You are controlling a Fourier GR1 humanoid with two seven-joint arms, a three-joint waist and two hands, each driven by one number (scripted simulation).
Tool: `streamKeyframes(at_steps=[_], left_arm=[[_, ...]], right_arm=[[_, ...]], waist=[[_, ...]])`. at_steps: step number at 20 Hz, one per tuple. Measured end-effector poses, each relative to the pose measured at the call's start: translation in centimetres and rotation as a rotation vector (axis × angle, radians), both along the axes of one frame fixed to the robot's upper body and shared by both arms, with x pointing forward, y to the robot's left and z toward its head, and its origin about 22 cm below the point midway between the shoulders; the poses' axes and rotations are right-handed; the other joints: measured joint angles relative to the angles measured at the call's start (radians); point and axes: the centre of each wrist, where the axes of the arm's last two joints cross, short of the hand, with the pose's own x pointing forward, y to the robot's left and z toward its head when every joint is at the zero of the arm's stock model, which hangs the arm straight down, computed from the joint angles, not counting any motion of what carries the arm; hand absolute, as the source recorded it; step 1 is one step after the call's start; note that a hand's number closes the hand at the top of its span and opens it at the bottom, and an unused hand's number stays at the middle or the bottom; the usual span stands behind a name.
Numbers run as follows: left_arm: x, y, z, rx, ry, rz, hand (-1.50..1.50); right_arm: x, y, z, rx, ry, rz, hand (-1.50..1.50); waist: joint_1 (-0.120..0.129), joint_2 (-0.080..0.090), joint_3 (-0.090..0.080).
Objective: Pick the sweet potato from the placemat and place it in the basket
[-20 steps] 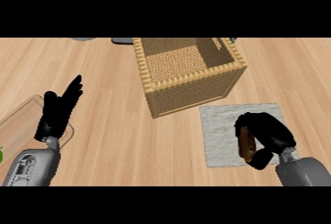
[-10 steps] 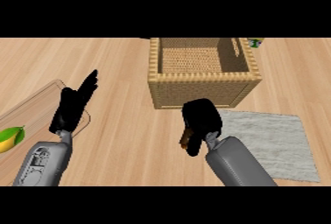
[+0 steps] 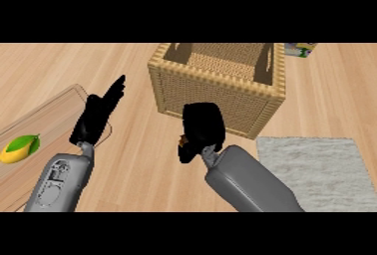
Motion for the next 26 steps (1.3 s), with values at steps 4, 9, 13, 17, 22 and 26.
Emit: streamKeyframes(at_steps=[4,9,13,17,22,26], left_arm=[[0.4,-0.5,0.1,-0.001,0.004,-0.002,0.0],[0.4,-0.6,-0.2,0.001,0.014,0.004,0.0],[0.5,-0.4,-0.3,0.002,0.02,0.016,0.0],[0.6,-0.3,-0.4,0.003,0.024,0.025,0.0],[0.4,0.2,-0.9,0.006,0.028,0.048,0.0],[0.2,0.7,-0.8,0.008,0.024,0.069,0.0]], right_arm=[[-0.8,1.8,3.4,0.184,-0.082,-0.027,1.5],[-1.0,3.7,9.4,0.424,-0.222,-0.045,1.5],[-0.5,5.6,14.0,0.514,-0.323,-0.042,1.5],[-0.1,7.5,18.7,0.563,-0.39,-0.035,1.5],[0.4,9.5,23.4,0.589,-0.444,-0.053,1.5],[1.5,10.6,25.8,0.575,-0.471,-0.102,1.5]], waist=[[0.003,-0.008,-0.001],[0.0,-0.015,-0.004],[-0.01,-0.017,-0.007],[-0.024,-0.018,-0.009],[-0.045,-0.017,-0.01],[-0.062,-0.017,-0.01]])
